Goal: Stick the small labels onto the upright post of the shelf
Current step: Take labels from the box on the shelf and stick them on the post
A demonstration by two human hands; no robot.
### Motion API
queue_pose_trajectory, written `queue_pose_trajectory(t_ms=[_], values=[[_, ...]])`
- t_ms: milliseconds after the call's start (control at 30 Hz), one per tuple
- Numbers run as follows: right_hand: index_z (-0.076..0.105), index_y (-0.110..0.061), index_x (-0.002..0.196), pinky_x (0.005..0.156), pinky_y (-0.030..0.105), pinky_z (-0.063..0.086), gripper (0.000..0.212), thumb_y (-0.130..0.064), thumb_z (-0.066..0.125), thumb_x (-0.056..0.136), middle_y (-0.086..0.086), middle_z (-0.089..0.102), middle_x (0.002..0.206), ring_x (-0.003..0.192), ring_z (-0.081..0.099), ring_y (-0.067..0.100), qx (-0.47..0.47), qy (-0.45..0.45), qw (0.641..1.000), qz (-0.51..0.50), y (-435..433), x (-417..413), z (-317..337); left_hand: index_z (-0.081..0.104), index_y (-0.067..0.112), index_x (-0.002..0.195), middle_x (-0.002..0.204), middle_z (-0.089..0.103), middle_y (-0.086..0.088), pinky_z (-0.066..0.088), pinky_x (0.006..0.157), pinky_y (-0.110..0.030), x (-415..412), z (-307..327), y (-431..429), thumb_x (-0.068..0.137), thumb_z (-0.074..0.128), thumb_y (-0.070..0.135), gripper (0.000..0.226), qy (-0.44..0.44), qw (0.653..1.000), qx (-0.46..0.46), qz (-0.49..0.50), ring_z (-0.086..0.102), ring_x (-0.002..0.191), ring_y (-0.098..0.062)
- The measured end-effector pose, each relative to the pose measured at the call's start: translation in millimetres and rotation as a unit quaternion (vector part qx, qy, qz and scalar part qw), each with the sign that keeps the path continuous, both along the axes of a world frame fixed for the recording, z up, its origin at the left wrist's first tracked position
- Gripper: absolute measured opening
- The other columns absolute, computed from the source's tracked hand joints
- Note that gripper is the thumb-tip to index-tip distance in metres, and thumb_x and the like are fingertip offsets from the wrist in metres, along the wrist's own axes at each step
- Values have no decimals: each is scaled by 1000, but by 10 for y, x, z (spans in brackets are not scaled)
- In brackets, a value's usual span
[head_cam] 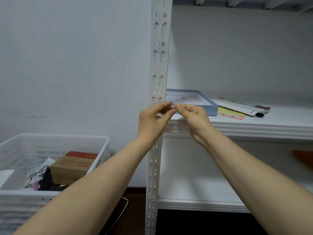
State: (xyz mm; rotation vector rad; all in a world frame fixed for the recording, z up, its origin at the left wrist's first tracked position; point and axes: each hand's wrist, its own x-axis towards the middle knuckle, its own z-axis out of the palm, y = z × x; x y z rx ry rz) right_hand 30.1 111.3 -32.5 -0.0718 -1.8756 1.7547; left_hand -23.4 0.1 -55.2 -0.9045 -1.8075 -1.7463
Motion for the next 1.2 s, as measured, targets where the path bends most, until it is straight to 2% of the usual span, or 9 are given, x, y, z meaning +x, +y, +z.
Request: queue_pose_trajectory(t_ms=[67,300,433,567,667,833,933,1033,1200], values=[[67,-17,76,61,1,41,18,-13,58,91,-16,67,70,65,60,-15,-3,-20,1000,-1,-13,26,26,73,12,105,75,64,19,51,65,-16,-29,-7,-5,78,76,13,27,-2,1000,-3,-2,56,60,9],[67,-17,84,74,26,37,7,-20,63,88,-6,64,91,93,51,14,-42,-88,995,-7,-18,19,58,74,8,103,75,64,16,52,67,-20,-58,3,9,78,76,10,25,12,1000,3,-16,56,61,8],[68,-14,90,72,26,38,9,-20,65,86,-4,64,93,91,52,14,-53,-102,993,-9,-12,19,85,73,2,102,81,67,3,50,65,-15,-94,8,-8,79,74,7,24,52,998,-2,-19,56,64,12],[63,-20,77,64,26,32,8,-22,64,85,-7,61,80,75,49,10,-93,-152,984,25,9,25,125,73,3,104,79,57,16,41,70,-5,-176,17,-29,81,72,9,25,109,993,-38,-11,54,70,13],[60,-23,72,61,22,29,16,-27,58,88,-10,57,70,66,48,7,-156,-238,953,105,38,68,175,72,6,107,82,50,18,37,71,-3,-200,31,-45,83,66,14,26,168,983,-74,-1,51,78,14],[59,-19,70,62,23,29,22,-23,50,90,-7,56,71,67,48,8,-157,-289,934,141,79,112,220,73,8,106,86,58,-4,35,71,-2,-231,22,-96,89,58,23,28,260,955,-140,0,49,78,-1],[61,-15,69,62,23,31,24,-18,49,89,-5,59,68,67,50,10,-178,-296,927,148,78,119,214,74,5,99,86,64,-5,38,69,-7,-222,50,-122,90,54,24,29,283,947,-153,10,53,77,-7],[63,-14,70,61,22,34,18,-17,55,86,-4,59,70,67,52,9,-215,-273,923,166,50,109,192,72,5,88,77,58,8,39,65,-15,-149,117,-101,89,58,20,21,214,967,-137,31,49,67,-5],[66,-15,77,57,20,35,7,-15,63,83,-4,59,68,61,53,6,-159,-205,960,103,16,89,173,69,17,74,62,61,6,49,54,-18,-78,223,-108,88,65,15,15,-75,994,-71,-45,52,47,-2]])
